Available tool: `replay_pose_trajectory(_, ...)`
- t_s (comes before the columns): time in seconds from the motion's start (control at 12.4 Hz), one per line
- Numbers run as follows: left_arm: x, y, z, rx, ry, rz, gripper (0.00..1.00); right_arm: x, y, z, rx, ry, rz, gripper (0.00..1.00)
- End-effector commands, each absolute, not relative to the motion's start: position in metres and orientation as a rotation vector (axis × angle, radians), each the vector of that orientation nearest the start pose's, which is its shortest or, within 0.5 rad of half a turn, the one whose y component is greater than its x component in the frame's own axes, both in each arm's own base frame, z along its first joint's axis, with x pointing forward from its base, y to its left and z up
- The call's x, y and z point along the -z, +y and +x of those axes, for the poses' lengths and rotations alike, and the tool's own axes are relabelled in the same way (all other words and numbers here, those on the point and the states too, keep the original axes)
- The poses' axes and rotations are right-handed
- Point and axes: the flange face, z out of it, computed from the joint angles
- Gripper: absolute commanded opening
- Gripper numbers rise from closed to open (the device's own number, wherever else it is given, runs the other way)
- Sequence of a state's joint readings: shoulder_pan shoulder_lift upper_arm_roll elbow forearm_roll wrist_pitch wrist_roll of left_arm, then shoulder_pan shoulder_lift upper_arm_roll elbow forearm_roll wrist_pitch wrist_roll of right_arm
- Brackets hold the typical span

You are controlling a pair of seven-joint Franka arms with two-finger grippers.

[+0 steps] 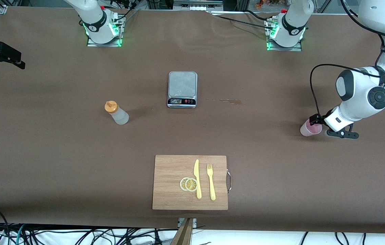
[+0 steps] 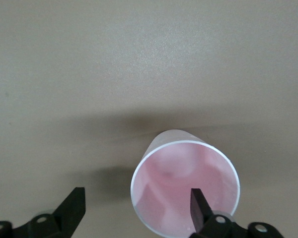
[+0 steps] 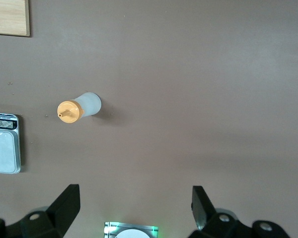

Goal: Add sauce to pink cup with both arms
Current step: 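Lower the left gripper onto the pink cup and grasp it, then carry the pink cup with the left gripper onto the scale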

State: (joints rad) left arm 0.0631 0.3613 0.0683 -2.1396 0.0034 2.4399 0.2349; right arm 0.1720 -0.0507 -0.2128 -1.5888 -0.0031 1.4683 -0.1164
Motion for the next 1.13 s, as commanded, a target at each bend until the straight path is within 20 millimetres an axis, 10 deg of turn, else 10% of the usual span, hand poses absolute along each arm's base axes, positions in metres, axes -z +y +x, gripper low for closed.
replay_pose_trajectory(0.0,-0.225,0.078,0.559,-0.083,0.207,-3.113,0.84,-0.640,-0.029,0.527,-0.098,-0.109,-3.121,1.00)
replay_pose_trajectory(0.65,-0.232,0.077,0.563,-0.080,0.184,-3.117,0.05,-0.631,-0.025,0.530,-0.162,-0.117,-3.102,1.00)
replay_pose_trajectory(1.05,-0.255,0.059,0.578,-0.080,0.135,-3.162,0.00,-0.614,-0.010,0.526,-0.309,-0.204,-3.058,1.00)
